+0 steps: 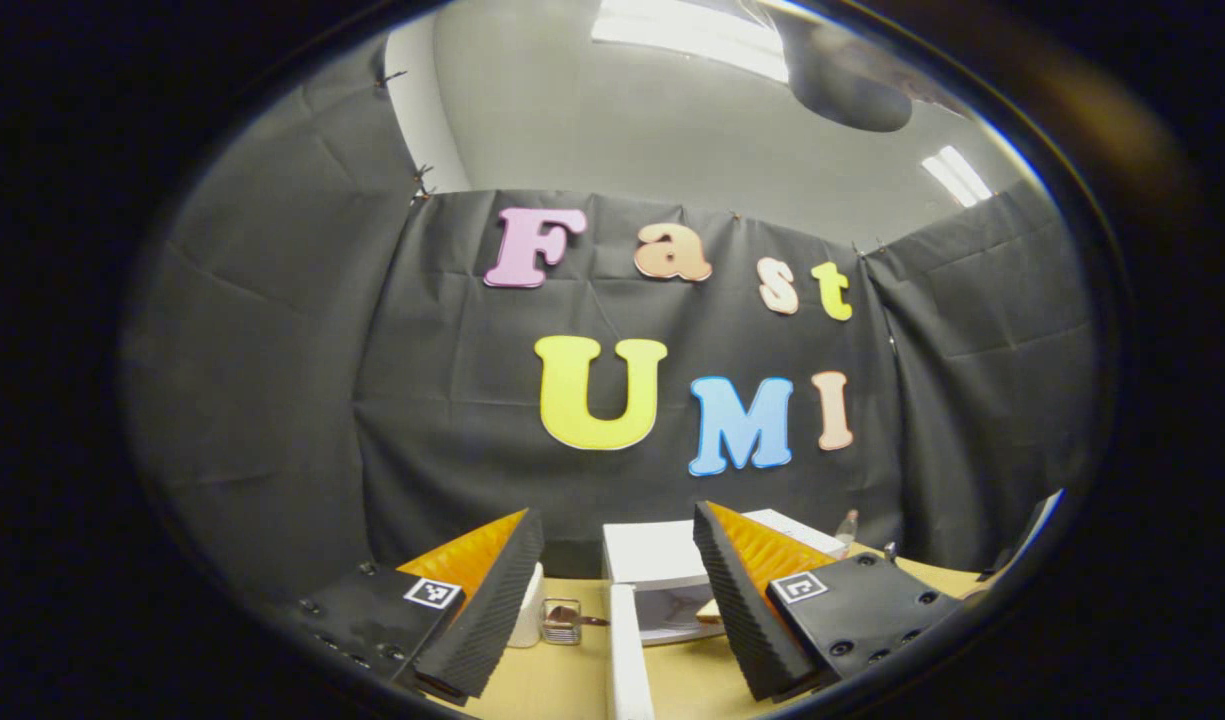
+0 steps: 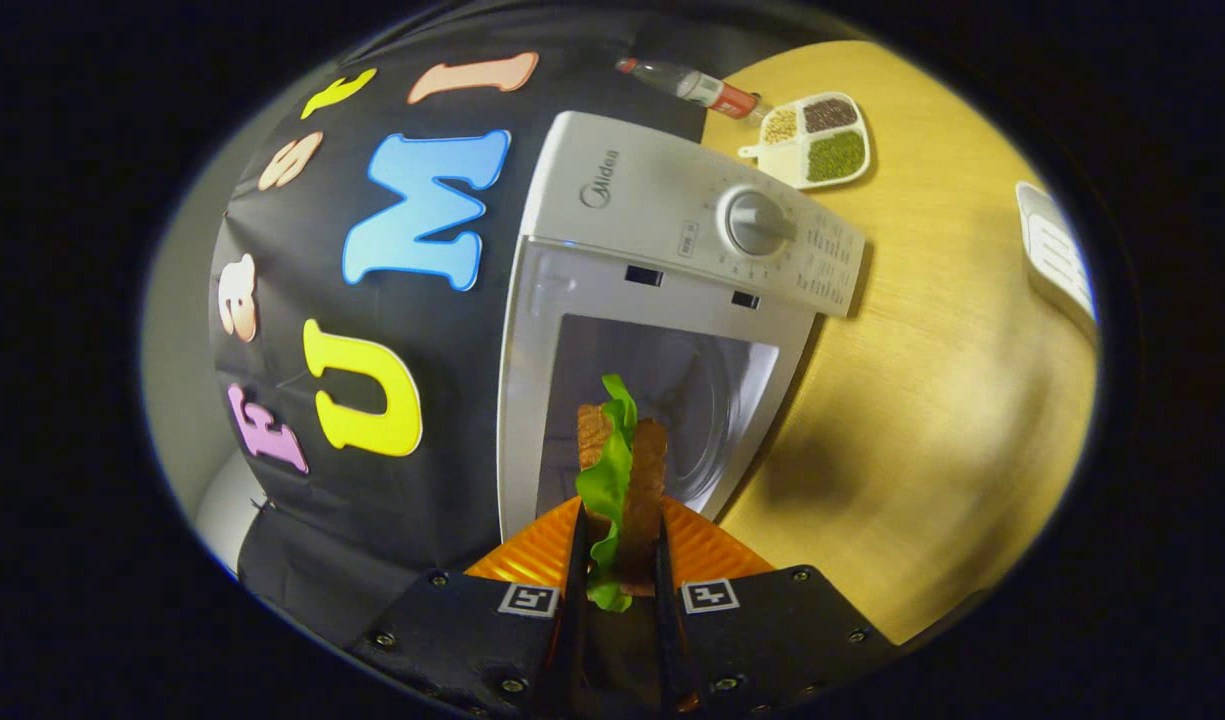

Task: Open the microwave oven with the left hand, put the food in, and close the microwave oven.

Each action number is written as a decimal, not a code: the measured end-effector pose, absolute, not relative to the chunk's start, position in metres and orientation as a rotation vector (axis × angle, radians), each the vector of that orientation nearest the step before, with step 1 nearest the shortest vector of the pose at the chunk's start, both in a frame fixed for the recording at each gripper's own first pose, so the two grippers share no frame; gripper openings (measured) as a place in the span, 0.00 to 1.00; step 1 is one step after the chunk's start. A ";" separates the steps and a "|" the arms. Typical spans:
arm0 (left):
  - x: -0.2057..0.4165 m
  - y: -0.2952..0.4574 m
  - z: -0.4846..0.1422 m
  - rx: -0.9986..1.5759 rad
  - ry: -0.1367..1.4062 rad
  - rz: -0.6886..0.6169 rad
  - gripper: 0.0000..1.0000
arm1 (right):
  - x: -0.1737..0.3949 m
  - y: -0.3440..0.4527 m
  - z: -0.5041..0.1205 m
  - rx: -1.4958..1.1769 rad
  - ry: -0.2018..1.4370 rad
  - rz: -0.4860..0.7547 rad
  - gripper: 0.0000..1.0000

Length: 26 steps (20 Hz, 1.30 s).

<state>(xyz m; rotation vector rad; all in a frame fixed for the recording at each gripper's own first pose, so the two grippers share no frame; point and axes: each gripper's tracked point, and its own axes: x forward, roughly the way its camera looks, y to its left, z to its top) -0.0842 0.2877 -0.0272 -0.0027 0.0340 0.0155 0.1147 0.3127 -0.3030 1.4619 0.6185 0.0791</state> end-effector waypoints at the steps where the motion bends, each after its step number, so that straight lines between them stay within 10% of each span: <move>1: -0.085 0.295 -0.028 -0.008 0.038 0.025 0.99 | 0.124 0.320 -0.309 1.488 0.610 0.054 0.30; 20: -0.077 0.372 -0.064 -0.007 0.135 0.137 0.98 | 0.241 0.361 -0.375 1.583 0.465 -0.225 0.30; 26: -0.061 0.358 -0.067 -0.024 0.115 0.100 0.96 | 0.214 0.356 -0.382 1.477 0.578 -0.220 0.62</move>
